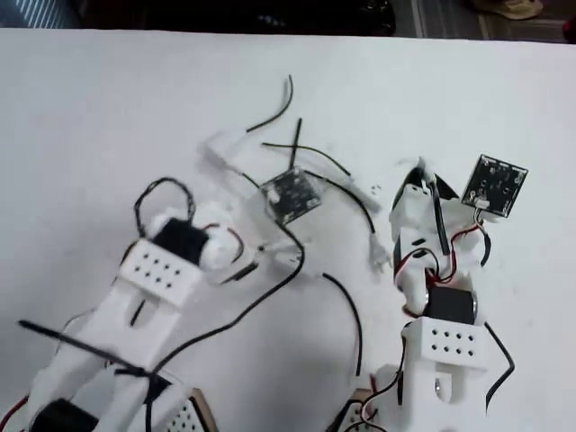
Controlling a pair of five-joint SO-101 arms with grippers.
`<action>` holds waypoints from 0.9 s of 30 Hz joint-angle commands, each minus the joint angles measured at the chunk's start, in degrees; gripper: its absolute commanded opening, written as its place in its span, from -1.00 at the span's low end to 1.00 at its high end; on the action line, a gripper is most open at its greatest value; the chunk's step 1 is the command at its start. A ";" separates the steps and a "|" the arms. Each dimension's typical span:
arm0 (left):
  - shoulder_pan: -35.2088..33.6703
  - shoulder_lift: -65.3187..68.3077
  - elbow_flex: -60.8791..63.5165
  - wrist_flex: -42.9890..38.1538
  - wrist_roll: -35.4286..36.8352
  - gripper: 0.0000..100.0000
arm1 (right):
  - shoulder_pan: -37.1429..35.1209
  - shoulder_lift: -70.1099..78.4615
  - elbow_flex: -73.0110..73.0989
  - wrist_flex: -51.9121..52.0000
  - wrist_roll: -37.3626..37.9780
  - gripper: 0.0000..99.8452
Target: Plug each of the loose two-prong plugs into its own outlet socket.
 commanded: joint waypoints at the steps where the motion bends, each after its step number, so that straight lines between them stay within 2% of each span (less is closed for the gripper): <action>1: -1.01 -6.55 6.68 -1.67 0.44 -0.82 | -1.10 -0.57 -0.35 -1.10 -0.09 -0.96; 4: -1.36 -9.36 11.78 -1.58 3.16 -0.55 | -2.24 -0.57 0.35 -1.10 0.00 -0.96; 6: -3.47 -11.30 14.15 -1.58 7.47 -0.42 | -2.95 -0.57 0.53 -1.10 0.00 -0.96; 8: -5.49 -13.23 15.30 -1.58 8.44 -0.33 | -2.95 -0.57 0.53 -1.10 0.00 -0.96; 11: -9.36 -15.43 15.56 -1.67 8.44 -0.30 | -2.95 -0.57 0.53 -1.10 0.00 -0.96; 15: -12.97 -15.87 16.35 -3.34 5.01 -0.30 | -3.03 -0.57 0.53 -1.10 0.00 -0.96; 19: -16.66 -15.87 21.01 -11.34 3.69 -0.30 | -3.03 -0.57 0.53 -1.10 0.00 -0.96; 21: -17.19 -15.87 22.68 -12.75 0.44 -0.31 | -3.47 -0.57 0.53 -1.01 0.00 -0.96; 24: -17.98 -15.96 22.77 -11.69 -1.49 -0.31 | -7.25 -0.84 0.18 1.89 3.25 -0.96; 27: -22.02 -16.31 22.51 -10.90 -3.60 -0.31 | -14.02 -1.01 -0.97 6.81 6.33 -0.96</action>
